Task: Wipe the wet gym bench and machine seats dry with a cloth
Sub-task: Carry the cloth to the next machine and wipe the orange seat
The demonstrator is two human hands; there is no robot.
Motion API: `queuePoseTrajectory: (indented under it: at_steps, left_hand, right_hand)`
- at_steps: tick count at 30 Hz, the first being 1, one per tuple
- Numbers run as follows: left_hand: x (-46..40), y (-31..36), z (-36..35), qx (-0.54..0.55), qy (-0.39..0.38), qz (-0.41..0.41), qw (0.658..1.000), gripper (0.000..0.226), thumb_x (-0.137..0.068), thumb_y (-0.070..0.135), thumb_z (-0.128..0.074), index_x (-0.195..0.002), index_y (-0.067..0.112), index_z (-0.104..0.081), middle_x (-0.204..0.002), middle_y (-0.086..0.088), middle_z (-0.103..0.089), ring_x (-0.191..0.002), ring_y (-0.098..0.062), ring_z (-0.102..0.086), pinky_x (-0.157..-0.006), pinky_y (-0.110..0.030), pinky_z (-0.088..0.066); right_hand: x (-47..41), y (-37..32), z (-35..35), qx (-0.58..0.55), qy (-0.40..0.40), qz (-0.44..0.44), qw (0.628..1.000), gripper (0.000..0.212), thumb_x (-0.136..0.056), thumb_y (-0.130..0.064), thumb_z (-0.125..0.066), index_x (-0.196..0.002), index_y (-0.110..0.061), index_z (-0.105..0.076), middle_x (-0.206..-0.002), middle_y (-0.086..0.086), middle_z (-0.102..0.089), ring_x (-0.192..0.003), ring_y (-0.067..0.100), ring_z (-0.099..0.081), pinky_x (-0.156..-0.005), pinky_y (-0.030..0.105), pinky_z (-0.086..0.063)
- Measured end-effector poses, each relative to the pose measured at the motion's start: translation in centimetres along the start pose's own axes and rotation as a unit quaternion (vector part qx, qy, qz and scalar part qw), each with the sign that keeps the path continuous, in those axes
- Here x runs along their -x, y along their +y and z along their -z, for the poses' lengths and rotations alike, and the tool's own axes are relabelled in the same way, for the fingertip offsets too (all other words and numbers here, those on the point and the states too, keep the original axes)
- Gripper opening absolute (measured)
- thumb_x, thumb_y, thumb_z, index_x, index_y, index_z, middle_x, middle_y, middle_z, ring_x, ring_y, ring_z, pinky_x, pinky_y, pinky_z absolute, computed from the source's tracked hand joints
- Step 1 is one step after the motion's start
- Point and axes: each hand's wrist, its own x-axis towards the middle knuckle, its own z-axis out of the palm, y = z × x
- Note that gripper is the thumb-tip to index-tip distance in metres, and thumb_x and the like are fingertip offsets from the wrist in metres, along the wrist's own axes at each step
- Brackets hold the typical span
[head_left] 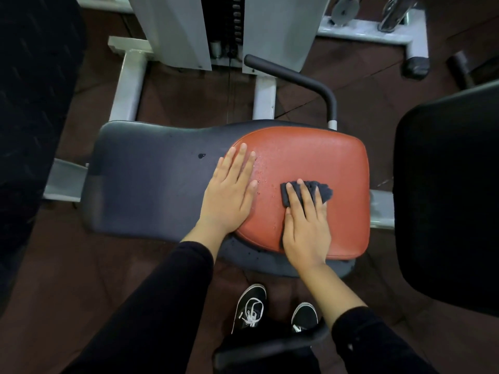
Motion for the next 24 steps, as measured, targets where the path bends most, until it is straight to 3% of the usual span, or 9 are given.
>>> queuePoseTrajectory:
  at_steps: [4, 11, 16, 20, 24]
  left_hand:
    - [0.0, -0.3, -0.1, 0.028, 0.011, -0.007, 1.0, 0.053, -0.102, 0.029, -0.026, -0.15, 0.009, -0.028, -0.158, -0.011, -0.022, -0.147, -0.026, -0.016, -0.121, -0.039, -0.009]
    - [-0.1, -0.4, -0.1, 0.033, 0.003, -0.005, 0.999, 0.052, -0.103, 0.029, -0.022, -0.152, 0.012, -0.022, -0.16, -0.007, -0.018, -0.149, -0.023, -0.011, -0.121, -0.038, -0.008]
    - [-0.1, -0.2, 0.1, 0.025, 0.007, -0.002, 1.0, 0.053, -0.103, 0.03, -0.021, -0.152, 0.011, -0.025, -0.16, -0.008, -0.02, -0.148, -0.024, -0.013, -0.121, -0.031, 0.001]
    - [-0.2, -0.1, 0.1, 0.048, 0.015, 0.006, 0.999, 0.052, -0.102, 0.03, -0.022, -0.151, 0.011, -0.027, -0.159, -0.006, -0.022, -0.148, -0.023, -0.014, -0.121, -0.03, 0.0]
    - [-0.2, -0.3, 0.2, 0.059, 0.006, -0.002, 0.998, 0.052, -0.102, 0.029, -0.021, -0.151, 0.011, -0.026, -0.159, -0.007, -0.021, -0.148, -0.024, -0.014, -0.121, -0.033, -0.004]
  right_hand:
    - [0.2, -2.9, -1.1, 0.012, 0.0, 0.032, 0.999, 0.047, -0.095, -0.024, -0.034, -0.142, -0.02, -0.04, -0.149, -0.001, -0.037, -0.141, 0.028, -0.024, -0.112, 0.048, -0.02]
    - [3.7, 1.7, -0.6, 0.051, -0.04, 0.298, 0.952, 0.048, -0.094, -0.02, -0.04, -0.142, -0.021, -0.038, -0.148, -0.003, -0.036, -0.139, 0.026, -0.03, -0.112, 0.045, -0.028]
    - [2.1, 5.4, 1.1, 0.03, -0.054, 0.22, 0.974, 0.044, -0.097, -0.021, -0.037, -0.141, -0.021, -0.039, -0.147, 0.0, -0.04, -0.14, 0.026, -0.027, -0.113, 0.047, -0.026]
    - [0.5, 1.4, 0.3, 0.0, -0.023, 0.121, 0.992, 0.043, -0.096, -0.021, -0.036, -0.138, -0.019, -0.042, -0.145, 0.001, -0.043, -0.139, 0.03, -0.027, -0.113, 0.052, -0.023]
    - [2.8, -0.9, -1.3, 0.015, -0.03, 0.234, 0.972, 0.045, -0.095, -0.018, -0.039, -0.14, -0.02, -0.039, -0.146, -0.001, -0.042, -0.139, 0.03, -0.028, -0.114, 0.049, -0.02]
